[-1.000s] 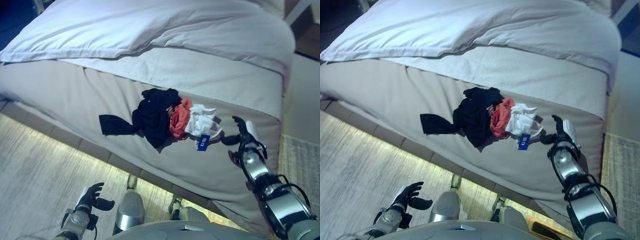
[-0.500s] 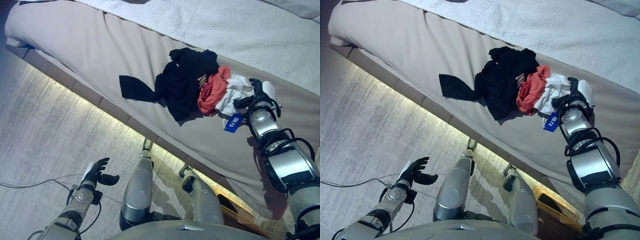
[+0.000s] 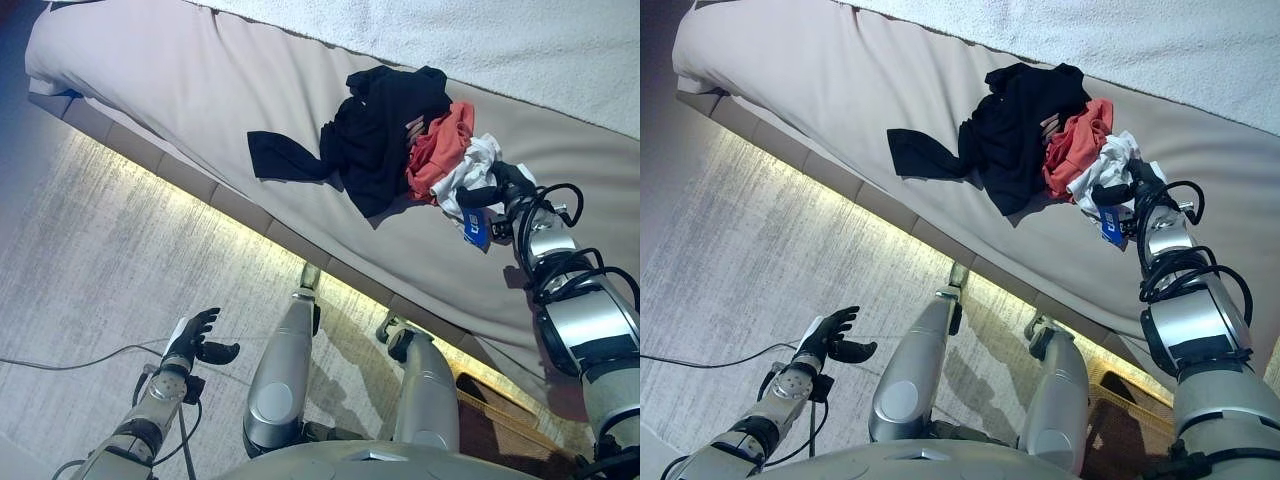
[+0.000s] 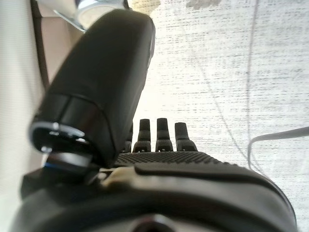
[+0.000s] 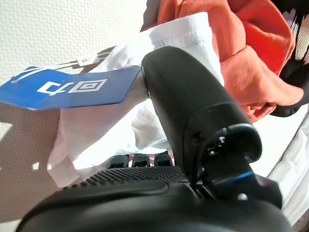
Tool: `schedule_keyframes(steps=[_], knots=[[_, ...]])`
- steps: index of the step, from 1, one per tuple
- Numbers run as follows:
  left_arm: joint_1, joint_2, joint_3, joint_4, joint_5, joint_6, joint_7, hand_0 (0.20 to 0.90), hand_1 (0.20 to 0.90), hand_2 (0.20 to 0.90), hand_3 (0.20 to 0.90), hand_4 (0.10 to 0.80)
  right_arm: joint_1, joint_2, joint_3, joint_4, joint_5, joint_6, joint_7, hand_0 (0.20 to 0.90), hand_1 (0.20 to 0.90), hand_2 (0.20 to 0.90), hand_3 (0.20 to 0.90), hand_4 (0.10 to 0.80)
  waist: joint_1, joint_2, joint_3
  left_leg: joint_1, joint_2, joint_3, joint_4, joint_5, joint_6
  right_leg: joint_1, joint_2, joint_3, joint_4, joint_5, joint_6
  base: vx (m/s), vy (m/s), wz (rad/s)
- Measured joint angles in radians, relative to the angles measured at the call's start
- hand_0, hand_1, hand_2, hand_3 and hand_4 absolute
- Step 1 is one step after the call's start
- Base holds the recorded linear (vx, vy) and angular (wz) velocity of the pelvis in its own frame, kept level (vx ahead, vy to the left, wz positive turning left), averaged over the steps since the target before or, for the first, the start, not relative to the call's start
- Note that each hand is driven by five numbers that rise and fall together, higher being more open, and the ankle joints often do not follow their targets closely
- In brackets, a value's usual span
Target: Pick up the clothes from the bed and place them into the basket
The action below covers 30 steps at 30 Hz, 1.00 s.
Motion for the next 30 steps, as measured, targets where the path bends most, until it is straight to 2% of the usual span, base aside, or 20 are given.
schedule_keyframes(steps=[4,8,11,12,16,19,23,26,30], knots=[[0.005,-0.001,-0.001,-0.002,0.0,0.0,-0.012,0.9,0.9,0.9,0.9,0.8,0.002,-0.002,-0.043,0.027,0.0,0.018,-0.033,0.3,0.3,0.3,0.2,0.1,0.0,0.015,-0.008,0.018,0.0,-0.003,-0.021,0.001,0.0,0.006,0.002,-0.001,-0.003,0.0,0.0,0.0,0.0,0.0],[0.031,-0.007,-0.001,-0.006,0.0,-0.002,-0.012,0.9,0.9,0.9,0.9,0.8,0.023,-0.003,-0.059,0.047,0.007,0.034,-0.073,0.3,0.3,0.3,0.2,0.1,-0.002,0.053,-0.033,0.037,0.004,-0.008,-0.027,0.017,0.002,0.033,0.018,-0.004,-0.021,0.0,0.0,0.007,-0.016,-0.05],[0.041,-0.007,-0.001,-0.005,0.0,-0.006,-0.01,0.9,0.9,0.9,0.9,0.8,0.051,-0.002,-0.078,0.052,0.052,0.027,-0.086,0.3,0.3,0.3,0.2,0.1,-0.004,0.06,-0.037,0.061,0.002,-0.006,-0.03,0.03,0.007,0.056,0.019,-0.002,-0.032,0.001,-0.001,-0.008,0.001,-0.03],[0.041,-0.008,-0.002,-0.004,0.0,-0.011,-0.01,0.9,0.9,0.9,0.9,0.8,0.058,-0.002,-0.087,0.052,0.064,0.025,-0.088,0.3,0.3,0.3,0.2,0.1,-0.004,0.06,-0.037,0.064,0.001,-0.006,-0.031,0.044,0.001,0.061,0.02,-0.004,-0.035,0.013,-0.01,-0.064,0.033,0.03],[0.045,-0.013,-0.001,-0.001,0.0,-0.043,-0.009,0.9,0.9,0.9,0.9,0.8,0.138,0.0,-0.165,0.037,0.169,-0.017,-0.088,0.3,0.3,0.3,0.2,0.1,-0.007,0.061,-0.038,0.115,0.005,-0.004,-0.065,0.041,0.002,0.125,0.03,-0.016,-0.095,0.022,-0.013,-0.001,0.021,0.04],[0.068,-0.028,0.004,0.01,0.004,-0.068,0.005,0.9,0.9,0.9,0.9,0.8,0.241,0.015,-0.242,-0.014,0.266,-0.1,-0.082,0.3,0.3,0.3,0.2,0.1,-0.015,0.057,-0.041,0.183,0.016,0.011,-0.117,0.041,0.002,0.197,0.044,-0.015,-0.166,0.036,-0.004,0.037,0.024,-0.08],[0.135,-0.054,0.013,0.032,0.012,-0.09,0.025,0.9,0.9,0.9,0.9,0.8,0.419,0.081,-0.282,-0.204,0.363,-0.186,-0.069,0.3,0.3,0.3,0.2,0.1,-0.065,0.025,-0.087,0.254,0.027,0.044,-0.187,0.044,0.005,0.267,0.07,0.003,-0.269,0.077,0.01,0.068,0.053,-0.23],[0.184,-0.09,0.039,0.063,0.029,-0.089,0.06,0.9,0.9,0.9,0.9,0.8,0.623,0.188,-0.289,-0.435,0.399,-0.227,-0.061,0.3,0.3,0.3,0.2,0.1,-0.12,-0.024,-0.141,0.341,0.033,0.083,-0.252,0.049,0.005,0.339,0.091,0.03,-0.352,0.1,0.016,0.08,0.049,-0.31],[0.193,-0.123,0.05,0.094,0.057,-0.09,0.088,0.9,0.9,0.9,0.9,0.8,0.786,0.302,-0.29,-0.518,0.448,-0.25,-0.064,0.3,0.3,0.3,0.2,0.1,-0.182,-0.082,-0.225,0.442,0.035,0.117,-0.31,0.049,0.005,0.416,0.109,0.065,-0.424,0.108,0.021,0.075,0.124,-0.32]])
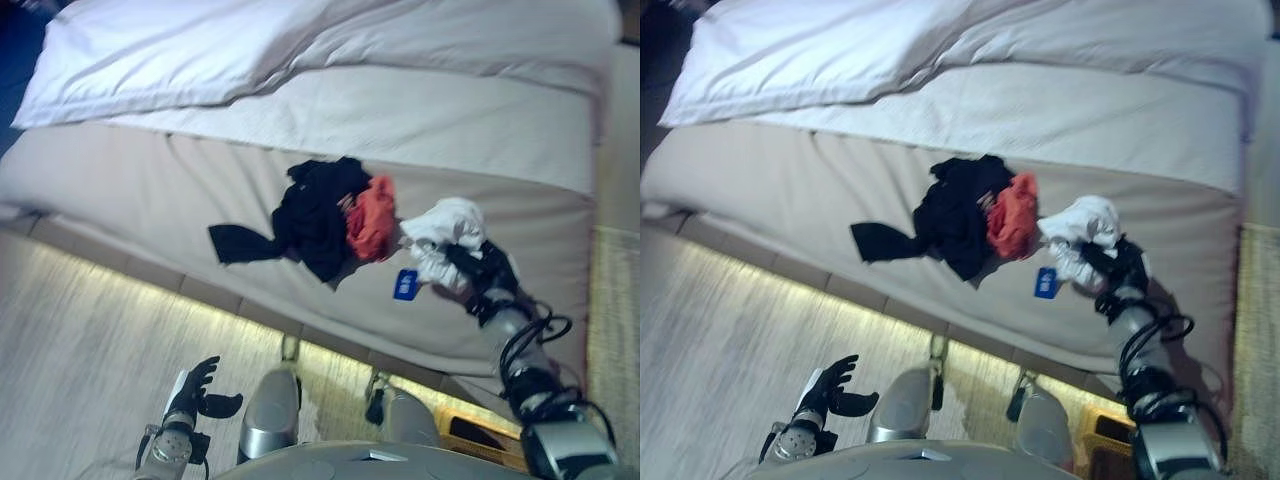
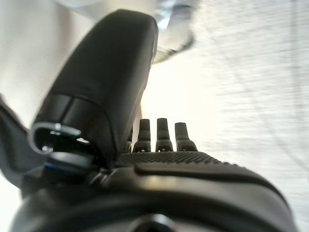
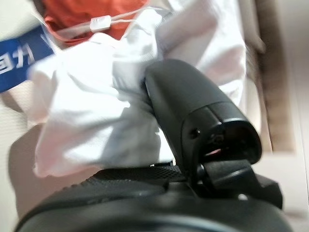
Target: Pick up the clothes from the bed and place them into the basket
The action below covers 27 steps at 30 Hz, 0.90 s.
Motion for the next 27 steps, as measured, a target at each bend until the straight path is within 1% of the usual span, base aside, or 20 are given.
schedule_keyframes(steps=[2,3,4,5,6,7,8,9,13,14,15,17,18,20,21,22,24,25,26,27], knots=[[0.005,-0.01,0.0,0.005,0.007,0.002,0.028,0.9,0.9,0.9,0.9,0.8,0.06,0.046,-0.002,-0.009,0.015,-0.01,-0.029,0.3,0.3,0.3,0.2,0.1,-0.01,-0.027,-0.028,0.053,-0.01,-0.011,0.003,-0.006,0.005,0.03,0.002,0.053,-0.022,0.0,-0.001,0.073,0.249,-0.71],[0.012,-0.016,-0.001,0.004,0.006,0.002,0.036,0.9,0.9,0.9,0.9,0.8,0.077,0.061,-0.001,-0.01,0.021,-0.011,-0.041,0.3,0.3,0.3,0.2,0.1,-0.012,-0.035,-0.037,0.073,-0.019,-0.043,0.016,-0.015,0.016,0.039,0.002,0.088,-0.033,0.002,-0.004,0.009,0.248,-1.02],[0.02,-0.025,0.0,0.003,0.005,0.002,0.047,0.9,0.9,0.9,0.9,0.8,0.092,0.078,-0.001,-0.01,0.026,-0.019,-0.057,0.3,0.3,0.3,0.2,0.1,-0.002,-0.044,-0.045,0.081,-0.035,-0.092,0.047,-0.023,0.027,0.043,-0.002,0.133,-0.037,0.008,-0.014,-0.073,0.227,-1.23],[0.03,-0.035,0.0,0.001,0.005,0.002,0.058,0.9,0.9,0.9,0.9,0.8,0.107,0.097,-0.002,-0.011,0.026,-0.029,-0.075,0.3,0.3,0.3,0.2,0.1,0.008,-0.058,-0.052,0.064,-0.068,-0.174,0.111,-0.055,0.063,0.053,-0.019,0.198,-0.046,0.017,-0.033,-0.093,0.224,-1.48],[0.04,-0.048,-0.001,-0.006,0.006,0.003,0.06,0.9,0.9,0.9,0.9,0.8,0.12,0.103,0.001,-0.013,0.025,-0.029,-0.086,0.3,0.3,0.3,0.2,0.1,0.014,-0.061,-0.068,0.075,-0.092,-0.239,0.096,-0.089,0.06,0.047,-0.03,0.249,-0.063,0.027,-0.04,-0.139,0.262,-1.55],[0.058,-0.064,0.0,-0.01,0.006,0.003,0.06,0.9,0.9,0.9,0.9,0.8,0.128,0.101,0.0,-0.014,0.025,-0.032,-0.096,0.3,0.3,0.3,0.2,0.1,0.015,-0.042,-0.083,0.086,-0.103,-0.268,0.054,-0.09,0.059,0.041,-0.026,0.279,-0.067,0.036,-0.03,-0.111,0.204,-1.3],[0.059,-0.08,-0.005,-0.013,0.007,0.006,0.054,0.9,0.9,0.9,0.9,0.8,0.137,0.092,-0.004,-0.014,0.025,-0.042,-0.113,0.3,0.3,0.3,0.2,0.1,0.0,-0.01,-0.098,0.087,-0.107,-0.255,0.03,-0.09,0.06,0.038,-0.016,0.297,-0.071,0.046,-0.013,-0.132,0.258,-0.99],[0.064,-0.08,-0.005,-0.015,0.008,0.007,0.046,0.9,0.9,0.9,0.9,0.8,0.158,0.102,-0.017,-0.006,0.028,-0.046,-0.145,0.3,0.3,0.3,0.2,0.1,-0.021,-0.008,-0.114,0.091,-0.114,-0.225,0.019,-0.103,0.056,0.043,-0.03,0.304,-0.09,0.049,0.01,-0.097,0.19,-0.58],[0.007,-0.021,-0.056,-0.02,0.008,0.029,0.017,0.9,0.9,0.9,0.9,0.8,0.21,0.159,-0.071,0.028,0.046,-0.068,-0.188,0.3,0.3,0.3,0.2,0.1,-0.07,-0.05,-0.118,0.121,-0.164,-0.172,0.015,-0.089,0.084,0.033,-0.093,0.316,-0.07,0.055,0.002,-0.142,0.193,-0.35],[0.002,-0.009,-0.062,-0.018,0.008,0.041,0.006,0.9,0.9,0.9,0.9,0.8,0.221,0.172,-0.075,0.032,0.05,-0.072,-0.202,0.3,0.3,0.3,0.2,0.1,-0.072,-0.059,-0.118,0.133,-0.17,-0.146,0.012,-0.089,0.086,0.021,-0.102,0.3,-0.054,0.078,-0.008,-0.117,0.103,-0.61],[-0.003,-0.003,-0.061,-0.016,0.007,0.057,0.0,0.9,0.9,0.9,0.9,0.8,0.223,0.18,-0.075,0.048,0.057,-0.072,-0.211,0.3,0.3,0.3,0.2,0.1,-0.073,-0.062,-0.119,0.147,-0.171,-0.115,0.005,-0.088,0.09,0.011,-0.11,0.27,-0.047,0.127,0.007,-0.18,0.093,-0.84],[0.001,0.003,-0.06,-0.017,0.006,0.073,-0.011,0.9,0.9,0.9,0.9,0.8,0.223,0.192,-0.081,0.059,0.065,-0.071,-0.222,0.3,0.3,0.3,0.2,0.1,-0.071,-0.051,-0.119,0.157,-0.159,-0.049,-0.002,-0.089,0.097,-0.013,-0.102,0.18,-0.057,0.236,0.058,-0.314,0.111,-1.18],[0.0,-0.002,-0.06,-0.019,0.006,0.075,-0.015,0.9,0.9,0.9,0.9,0.8,0.186,0.184,-0.081,0.094,0.066,-0.07,-0.218,0.3,0.3,0.3,0.2,0.1,-0.06,-0.029,-0.109,0.142,-0.135,0.015,0.001,-0.092,0.117,-0.046,-0.067,0.141,-0.104,0.378,0.088,-0.366,0.108,-1.39],[-0.009,-0.019,-0.059,-0.016,0.005,0.078,-0.033,0.9,0.9,0.9,0.9,0.8,0.152,0.169,-0.086,0.148,0.07,-0.067,-0.217,0.3,0.3,0.3,0.2,0.1,-0.057,0.028,-0.105,0.14,-0.077,0.075,-0.036,-0.067,0.145,-0.098,-0.051,0.03,0.053,0.261,0.079,-0.284,0.05,-1.04],[-0.009,-0.031,-0.062,-0.018,0.005,0.074,-0.036,0.9,0.9,0.9,0.9,0.8,0.153,0.157,-0.087,0.176,0.079,-0.063,-0.217,0.3,0.3,0.3,0.2,0.1,-0.036,0.064,-0.11,0.151,-0.038,0.102,-0.06,-0.048,0.143,-0.102,-0.047,-0.023,0.205,0.168,0.078,-0.299,-0.003,-0.82],[-0.006,-0.028,-0.063,-0.017,0.004,0.071,-0.035,0.9,0.9,0.9,0.9,0.8,0.151,0.156,-0.086,0.19,0.086,-0.063,-0.217,0.3,0.3,0.3,0.2,0.1,-0.013,0.071,-0.115,0.155,-0.019,0.126,-0.064,-0.041,0.137,-0.093,-0.06,-0.053,0.298,0.109,0.074,-0.253,-0.035,-0.94],[-0.009,-0.018,-0.069,-0.01,-0.005,0.077,-0.034,0.9,0.9,0.9,0.9,0.8,0.132,0.153,-0.082,0.221,0.085,-0.064,-0.206,0.3,0.3,0.3,0.2,0.1,0.029,0.052,-0.125,0.154,-0.007,0.192,-0.065,-0.032,0.138,-0.043,-0.117,-0.129,0.374,0.012,0.088,-0.279,-0.127,-1.1],[-0.003,-0.016,-0.071,-0.006,-0.011,0.079,-0.034,0.9,0.9,0.9,0.9,0.8,0.115,0.153,-0.08,0.23,0.084,-0.064,-0.204,0.3,0.3,0.3,0.2,0.1,0.058,0.041,-0.132,0.155,0.004,0.242,-0.063,-0.031,0.136,0.008,-0.146,-0.182,0.364,-0.019,0.106,-0.243,-0.2,-1.24],[0.004,-0.014,-0.072,-0.005,-0.012,0.08,-0.033,0.9,0.9,0.9,0.9,0.8,0.099,0.154,-0.077,0.239,0.083,-0.064,-0.203,0.3,0.3,0.3,0.2,0.1,0.076,0.034,-0.136,0.155,0.01,0.269,-0.059,-0.028,0.131,0.038,-0.16,-0.211,0.347,-0.045,0.111,-0.217,-0.28,-1.27],[0.008,-0.009,-0.072,-0.005,-0.011,0.085,-0.033,0.9,0.9,0.9,0.9,0.8,0.077,0.155,-0.064,0.26,0.082,-0.064,-0.2,0.3,0.3,0.3,0.2,0.1,0.091,0.016,-0.141,0.155,0.002,0.288,-0.045,-0.03,0.121,0.087,-0.151,-0.224,0.256,-0.017,0.097,-0.161,-0.298,-0.95]])
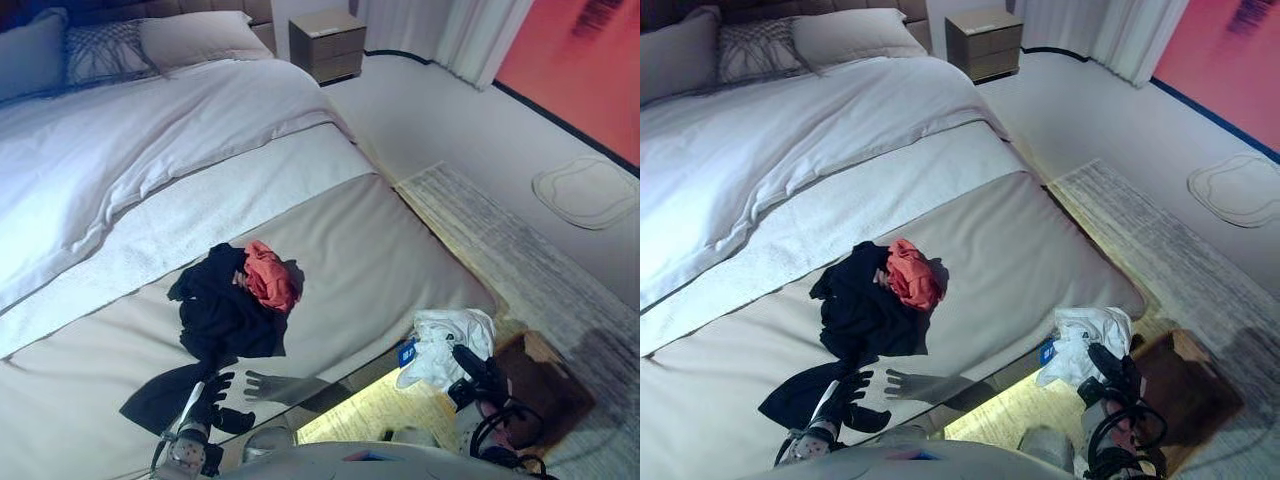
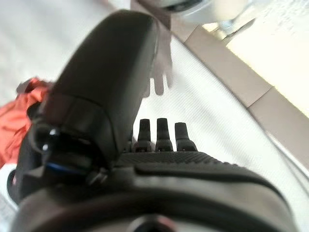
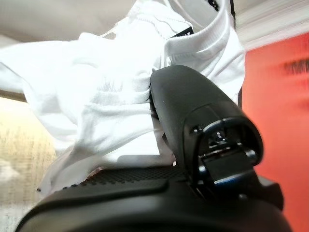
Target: Pick up the clothes from the bed and place them into the basket
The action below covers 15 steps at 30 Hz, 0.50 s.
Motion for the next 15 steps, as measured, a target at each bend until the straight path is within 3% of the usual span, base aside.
schedule_keyframes(steps=[3,4,5,7,9,10,11,12,13,14,15], knots=[[-0.021,-0.001,0.0,-0.005,0.0,0.003,0.013,0.9,0.9,0.9,0.9,0.8,-0.018,-0.004,0.006,0.015,-0.009,-0.004,-0.018,0.3,0.3,0.3,0.2,0.1,0.015,-0.023,-0.009,-0.034,0.033,-0.016,0.06,0.008,-0.027,0.081,0.091,0.031,-0.242,-0.013,-0.042,-0.194,-0.28,-0.62],[-0.03,-0.007,0.0,-0.007,0.0,0.003,0.011,0.9,0.9,0.9,0.9,0.8,-0.022,-0.009,0.006,0.015,-0.008,-0.003,-0.027,0.3,0.3,0.3,0.2,0.1,0.021,-0.027,-0.012,-0.053,0.035,-0.053,0.061,-0.012,-0.058,0.085,0.102,0.049,-0.289,-0.01,-0.071,-0.139,-0.139,-0.56],[-0.029,-0.018,0.0,-0.01,0.0,0.002,0.006,0.9,0.9,0.9,0.9,0.8,-0.022,-0.02,0.006,0.015,-0.008,-0.003,-0.033,0.3,0.3,0.3,0.2,0.1,0.022,-0.017,-0.016,-0.048,0.029,-0.094,0.026,-0.009,-0.064,0.082,0.119,0.059,-0.305,0.004,-0.09,-0.105,-0.111,-0.52],[-0.034,-0.023,0.002,-0.011,0.0,0.0,-0.005,0.9,0.9,0.9,0.9,0.8,-0.02,-0.035,0.006,0.022,-0.006,-0.001,-0.052,0.3,0.3,0.3,0.2,0.1,0.016,-0.014,-0.019,-0.047,0.037,-0.117,0.012,0.024,-0.117,0.066,0.152,0.086,-0.325,0.008,-0.096,-0.091,-0.105,-0.42],[-0.039,-0.007,0.003,-0.01,0.0,-0.004,-0.005,0.9,0.9,0.9,0.9,0.8,-0.012,-0.039,0.002,0.035,0.0,0.0,-0.071,0.3,0.3,0.3,0.2,0.1,0.013,-0.03,-0.011,-0.062,0.048,-0.135,0.054,0.024,-0.129,0.066,0.163,0.107,-0.34,0.008,-0.097,-0.034,-0.036,-0.27],[-0.047,0.002,0.003,-0.008,-0.001,-0.016,-0.005,0.9,0.9,0.9,0.9,0.8,-0.012,-0.038,0.003,0.047,0.006,0.001,-0.08,0.3,0.3,0.3,0.2,0.1,0.019,-0.044,-0.003,-0.066,0.044,-0.177,0.08,0.024,-0.129,0.067,0.162,0.127,-0.348,0.005,-0.102,-0.005,0.023,-0.41],[-0.045,0.007,0.004,-0.006,-0.003,-0.03,-0.004,0.9,0.9,0.9,0.9,0.8,-0.014,-0.036,0.003,0.054,0.018,0.001,-0.089,0.3,0.3,0.3,0.2,0.1,0.023,-0.059,0.003,-0.079,0.028,-0.257,0.112,0.013,-0.125,0.068,0.156,0.16,-0.355,0.018,-0.121,-0.012,0.086,-0.86],[-0.035,0.004,0.003,-0.006,-0.002,-0.044,-0.005,0.9,0.9,0.9,0.9,0.8,-0.017,-0.04,0.004,0.06,0.025,0.001,-0.093,0.3,0.3,0.3,0.2,0.1,0.042,-0.068,-0.001,-0.075,-0.02,-0.38,0.092,-0.017,-0.127,0.049,0.14,0.213,-0.356,0.026,-0.13,-0.019,0.064,-1.1],[-0.019,-0.008,0.003,-0.006,-0.001,-0.056,-0.009,0.9,0.9,0.9,0.9,0.8,-0.027,-0.048,0.005,0.063,0.028,0.0,-0.098,0.3,0.3,0.3,0.2,0.1,0.048,-0.055,-0.008,-0.055,-0.049,-0.426,0.03,-0.016,-0.125,0.033,0.139,0.244,-0.362,0.032,-0.134,0.01,0.099,-1.22],[-0.006,-0.028,0.003,-0.007,0.0,-0.065,-0.009,0.9,0.9,0.9,0.9,0.8,-0.037,-0.064,0.004,0.063,0.034,-0.001,-0.099,0.3,0.3,0.3,0.2,0.1,0.04,-0.022,-0.013,-0.045,-0.053,-0.43,-0.01,-0.007,-0.113,0.024,0.153,0.249,-0.369,0.041,-0.129,0.034,0.056,-1.03],[-0.005,-0.033,0.004,-0.003,0.001,-0.066,-0.004,0.9,0.9,0.9,0.9,0.8,-0.039,-0.057,0.009,0.067,0.038,0.0,-0.099,0.3,0.3,0.3,0.2,0.1,0.035,-0.022,-0.01,-0.034,-0.06,-0.411,-0.022,-0.006,-0.117,0.022,0.138,0.256,-0.383,0.061,-0.119,0.061,0.083,-0.69]])
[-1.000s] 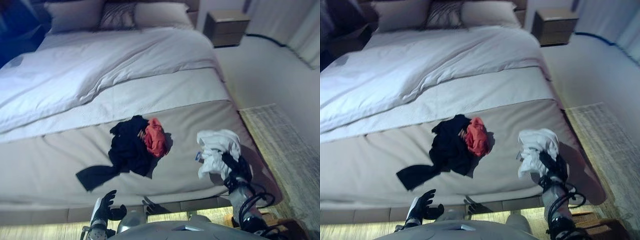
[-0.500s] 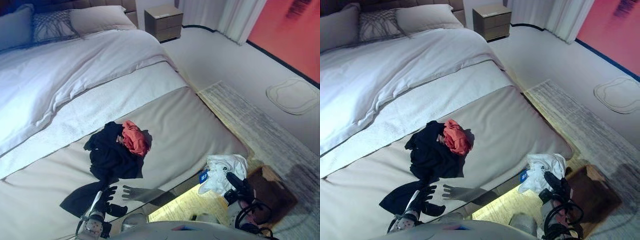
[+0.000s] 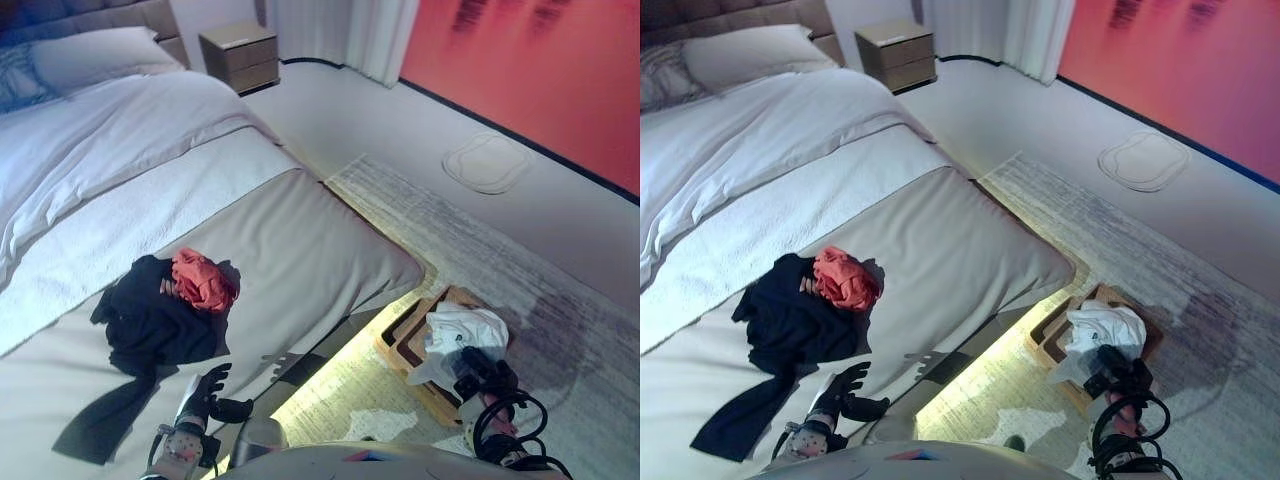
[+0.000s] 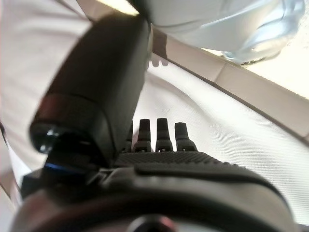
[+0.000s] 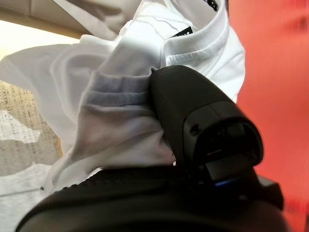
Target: Pick up the clothes from the bed and place them into the basket
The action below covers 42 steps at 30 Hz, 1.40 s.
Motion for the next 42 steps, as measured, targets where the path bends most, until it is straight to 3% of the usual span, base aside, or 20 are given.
schedule_keyframes(steps=[3,7,9,11,19,28,35,42], knots=[[-0.002,0.014,-0.001,-0.001,0.01,0.001,0.006,0.9,0.9,0.9,0.9,0.8,0.015,0.036,0.0,0.034,0.002,0.001,-0.001,0.3,0.3,0.3,0.2,0.1,-0.026,-0.002,0.007,0.032,-0.02,0.036,-0.037,0.022,0.032,0.017,-0.025,-0.015,-0.009,0.003,0.005,0.052,0.041,-0.29],[-0.01,0.033,-0.001,0.0,0.01,0.007,0.011,0.9,0.9,0.9,0.9,0.8,0.026,0.071,0.0,0.046,0.002,0.009,-0.005,0.3,0.3,0.3,0.2,0.1,-0.035,-0.003,0.002,0.062,-0.029,0.051,-0.085,0.031,0.042,0.016,-0.036,-0.014,-0.009,0.003,0.005,0.043,0.023,-0.12],[-0.004,0.036,-0.001,0.0,0.01,0.007,0.01,0.9,0.9,0.9,0.9,0.8,0.026,0.071,0.001,0.046,0.002,0.017,0.004,0.3,0.3,0.3,0.2,0.1,-0.046,-0.004,-0.003,0.064,-0.031,0.052,-0.082,0.035,0.047,0.017,-0.038,-0.014,-0.009,0.013,0.02,0.014,-0.011,0.04],[0.005,0.035,-0.001,0.0,0.01,0.007,0.009,0.9,0.9,0.9,0.9,0.8,0.026,0.068,0.001,0.045,-0.002,0.017,0.013,0.3,0.3,0.3,0.2,0.1,-0.052,-0.004,-0.008,0.067,-0.03,0.052,-0.081,0.039,0.044,0.018,-0.037,-0.012,-0.009,0.037,0.044,0.016,-0.032,0.03],[0.029,0.026,-0.002,0.0,0.02,0.007,-0.001,0.9,0.9,0.9,0.9,0.8,0.008,0.022,-0.002,0.046,-0.005,0.05,0.031,0.3,0.3,0.3,0.2,0.1,-0.05,0.014,-0.019,0.09,0.001,0.047,-0.081,0.031,0.028,0.048,-0.006,-0.02,-0.009,0.042,0.042,0.029,-0.054,0.01],[0.047,0.034,-0.002,-0.003,0.02,0.008,-0.003,0.9,0.9,0.9,0.9,0.8,-0.03,-0.074,-0.024,0.046,-0.005,0.061,0.029,0.3,0.3,0.3,0.2,0.1,-0.041,0.038,-0.008,0.06,0.001,0.013,-0.082,0.037,0.014,0.036,-0.011,-0.054,-0.014,0.033,0.045,0.014,-0.03,0.11],[0.049,0.035,-0.006,-0.009,0.02,0.008,-0.013,0.9,0.9,0.9,0.9,0.8,-0.071,-0.131,-0.048,0.046,-0.007,0.085,-0.001,0.3,0.3,0.3,0.2,0.1,-0.016,0.08,0.003,0.022,0.001,-0.024,-0.081,0.051,0.002,0.015,-0.013,-0.091,-0.014,0.033,0.046,0.031,-0.011,0.15],[0.066,0.033,-0.021,-0.01,0.019,0.007,-0.015,0.9,0.9,0.9,0.9,0.8,-0.155,-0.2,-0.058,0.046,-0.019,0.104,-0.011,0.3,0.3,0.3,0.2,0.1,0.004,0.111,0.025,0.01,0.002,-0.042,-0.081,0.063,0.008,0.013,-0.012,-0.109,-0.014,0.039,0.045,0.038,0.009,0.08]])
